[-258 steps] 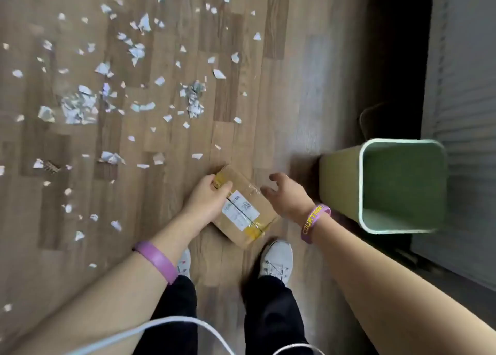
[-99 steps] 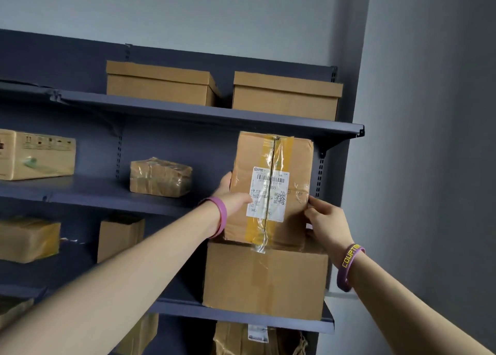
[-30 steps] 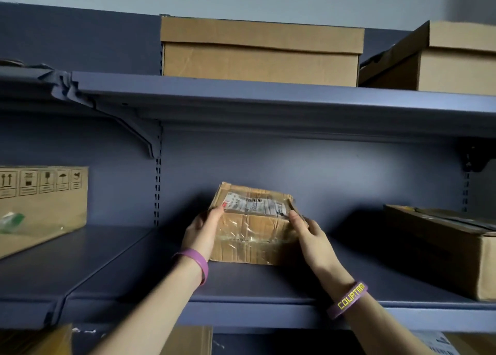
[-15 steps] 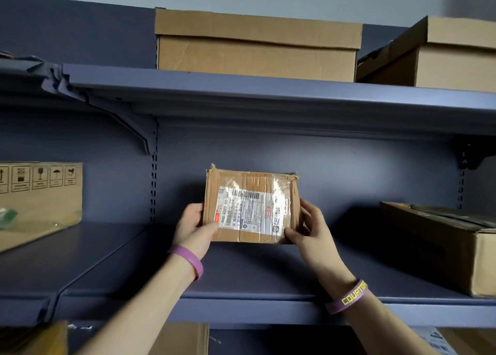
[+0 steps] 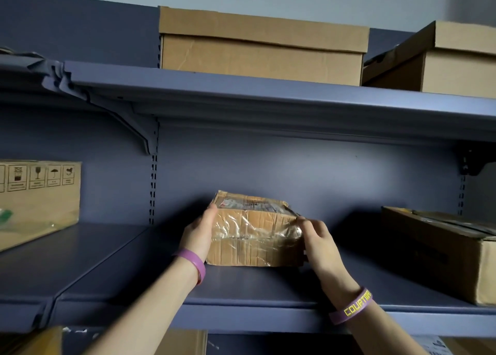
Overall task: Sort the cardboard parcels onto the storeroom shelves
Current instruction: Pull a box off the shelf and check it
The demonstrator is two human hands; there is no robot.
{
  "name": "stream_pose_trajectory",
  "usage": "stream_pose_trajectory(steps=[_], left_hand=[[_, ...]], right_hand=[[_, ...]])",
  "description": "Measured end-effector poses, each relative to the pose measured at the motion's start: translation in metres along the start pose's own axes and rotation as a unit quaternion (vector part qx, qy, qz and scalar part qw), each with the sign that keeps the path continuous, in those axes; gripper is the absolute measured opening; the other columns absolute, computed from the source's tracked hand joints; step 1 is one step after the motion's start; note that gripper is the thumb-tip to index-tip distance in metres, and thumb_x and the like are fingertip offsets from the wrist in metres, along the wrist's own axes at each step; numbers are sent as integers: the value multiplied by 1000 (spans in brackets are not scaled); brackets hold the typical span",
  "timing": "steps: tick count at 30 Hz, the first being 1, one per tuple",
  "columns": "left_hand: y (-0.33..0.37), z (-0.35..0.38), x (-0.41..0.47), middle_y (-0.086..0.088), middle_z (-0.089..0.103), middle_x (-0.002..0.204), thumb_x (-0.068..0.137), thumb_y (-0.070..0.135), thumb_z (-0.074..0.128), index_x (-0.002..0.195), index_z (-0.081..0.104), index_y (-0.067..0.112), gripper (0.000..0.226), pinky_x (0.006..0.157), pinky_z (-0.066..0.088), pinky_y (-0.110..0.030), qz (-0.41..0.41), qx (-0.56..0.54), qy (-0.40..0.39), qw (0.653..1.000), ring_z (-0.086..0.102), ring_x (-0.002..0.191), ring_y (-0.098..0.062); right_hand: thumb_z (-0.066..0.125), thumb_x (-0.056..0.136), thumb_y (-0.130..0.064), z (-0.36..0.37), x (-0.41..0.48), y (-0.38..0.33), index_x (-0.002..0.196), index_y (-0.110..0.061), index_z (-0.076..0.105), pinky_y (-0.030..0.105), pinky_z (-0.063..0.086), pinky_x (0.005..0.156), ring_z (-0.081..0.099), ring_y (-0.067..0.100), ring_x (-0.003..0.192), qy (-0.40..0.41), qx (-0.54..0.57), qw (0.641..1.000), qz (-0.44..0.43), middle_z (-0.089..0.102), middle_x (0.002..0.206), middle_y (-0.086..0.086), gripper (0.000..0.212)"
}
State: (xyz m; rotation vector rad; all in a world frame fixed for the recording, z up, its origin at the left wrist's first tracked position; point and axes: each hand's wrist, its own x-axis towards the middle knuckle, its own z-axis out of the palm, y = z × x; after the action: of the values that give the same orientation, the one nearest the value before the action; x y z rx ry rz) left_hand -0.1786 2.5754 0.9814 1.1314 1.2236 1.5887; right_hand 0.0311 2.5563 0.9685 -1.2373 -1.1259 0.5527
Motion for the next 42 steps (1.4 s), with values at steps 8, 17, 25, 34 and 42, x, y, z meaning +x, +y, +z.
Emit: stream_pose_trajectory(steps=[8, 17, 25, 34, 42], left_hand=[[13, -6, -12, 7, 62, 97, 90, 45, 54, 93, 68, 26, 24, 78, 36, -25, 78, -18, 48, 996, 55, 85, -10], [86, -103, -4, 7, 64, 121, 91, 39, 53, 115, 66, 23, 31, 87, 34, -22, 194, 25, 38, 980, 56, 114, -11], [107, -265, 18, 10, 64, 118, 92, 35, 55, 116, 66, 23, 29, 85, 36, -18, 238, 58, 94, 965, 56, 108, -5], [121, -483, 76, 19, 60, 117, 95, 25, 52, 122, 61, 28, 29, 80, 33, 1, 367, 202, 85, 904, 50, 98, 17], [118, -590, 145, 5, 40, 148, 94, 22, 52, 134, 53, 22, 40, 101, 24, -20, 285, 211, 109, 929, 34, 136, -12]], right_hand=[[58, 91, -27, 0, -16, -21, 128, -19, 57, 29, 36, 103, 49, 21, 122, 122, -82, 970, -195, 60, 119, -2, 38], [57, 92, -31, 98, -59, -107, 125, -25, 58, 33, 45, 99, 53, 1, 111, -58, -15, 965, -256, 60, 119, -14, 34], [59, 92, -29, 238, -113, -131, 124, -24, 59, 30, 44, 101, 57, 12, 116, -120, 4, 963, -240, 63, 122, -8, 33], [56, 94, -36, 402, -180, -166, 132, -24, 51, 25, 38, 92, 53, 13, 123, -91, -10, 976, -198, 56, 135, -6, 40], [44, 96, -53, 464, -195, -184, 142, -31, 37, 31, 38, 97, 49, 21, 129, -95, -39, 983, -152, 52, 142, 6, 51]])
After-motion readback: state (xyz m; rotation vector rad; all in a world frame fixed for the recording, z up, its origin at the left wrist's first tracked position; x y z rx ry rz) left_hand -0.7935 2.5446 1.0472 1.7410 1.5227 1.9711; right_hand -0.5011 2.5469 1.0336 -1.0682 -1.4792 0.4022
